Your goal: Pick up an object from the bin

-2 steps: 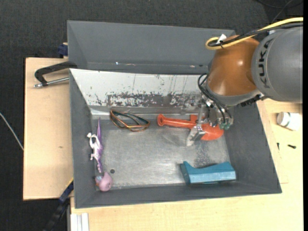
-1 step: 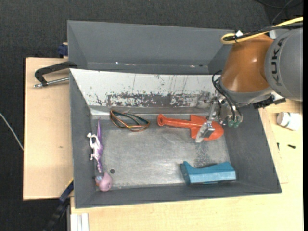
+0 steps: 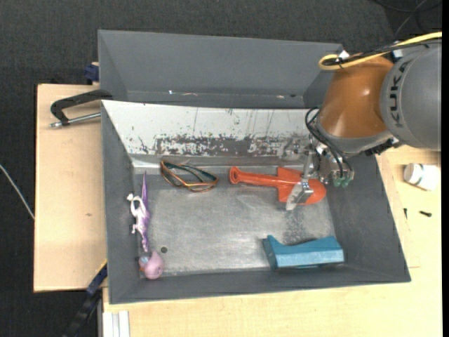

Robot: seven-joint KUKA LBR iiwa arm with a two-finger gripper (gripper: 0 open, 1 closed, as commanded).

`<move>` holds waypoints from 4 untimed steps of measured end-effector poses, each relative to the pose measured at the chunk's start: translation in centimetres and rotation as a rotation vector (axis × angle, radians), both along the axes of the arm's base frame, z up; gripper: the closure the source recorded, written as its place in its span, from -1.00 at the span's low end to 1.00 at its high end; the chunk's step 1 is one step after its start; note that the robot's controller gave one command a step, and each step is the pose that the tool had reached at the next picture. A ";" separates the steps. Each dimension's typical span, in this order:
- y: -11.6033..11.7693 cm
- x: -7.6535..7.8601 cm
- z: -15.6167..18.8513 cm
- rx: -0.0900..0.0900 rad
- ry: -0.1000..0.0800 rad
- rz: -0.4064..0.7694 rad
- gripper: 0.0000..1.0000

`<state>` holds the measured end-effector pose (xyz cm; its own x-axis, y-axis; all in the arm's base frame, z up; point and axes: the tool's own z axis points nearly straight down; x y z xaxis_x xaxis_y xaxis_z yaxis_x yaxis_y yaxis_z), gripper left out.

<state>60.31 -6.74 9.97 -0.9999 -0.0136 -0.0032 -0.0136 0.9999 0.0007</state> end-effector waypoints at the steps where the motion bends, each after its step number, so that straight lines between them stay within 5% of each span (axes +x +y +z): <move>1: 0.2 -1.1 -2.2 0.003 -0.006 -0.225 -1.00; 2: -0.1 -0.5 -2.4 0.006 -0.008 -0.152 1.00; 4: 0.0 -0.5 -2.2 0.006 -0.008 -0.153 1.00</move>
Offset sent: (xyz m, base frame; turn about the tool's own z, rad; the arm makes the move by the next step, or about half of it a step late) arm -0.0094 -0.0052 -0.0297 0.1539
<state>59.85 -6.78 7.79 -0.9903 0.1388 -0.0106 0.1387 0.9903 0.0072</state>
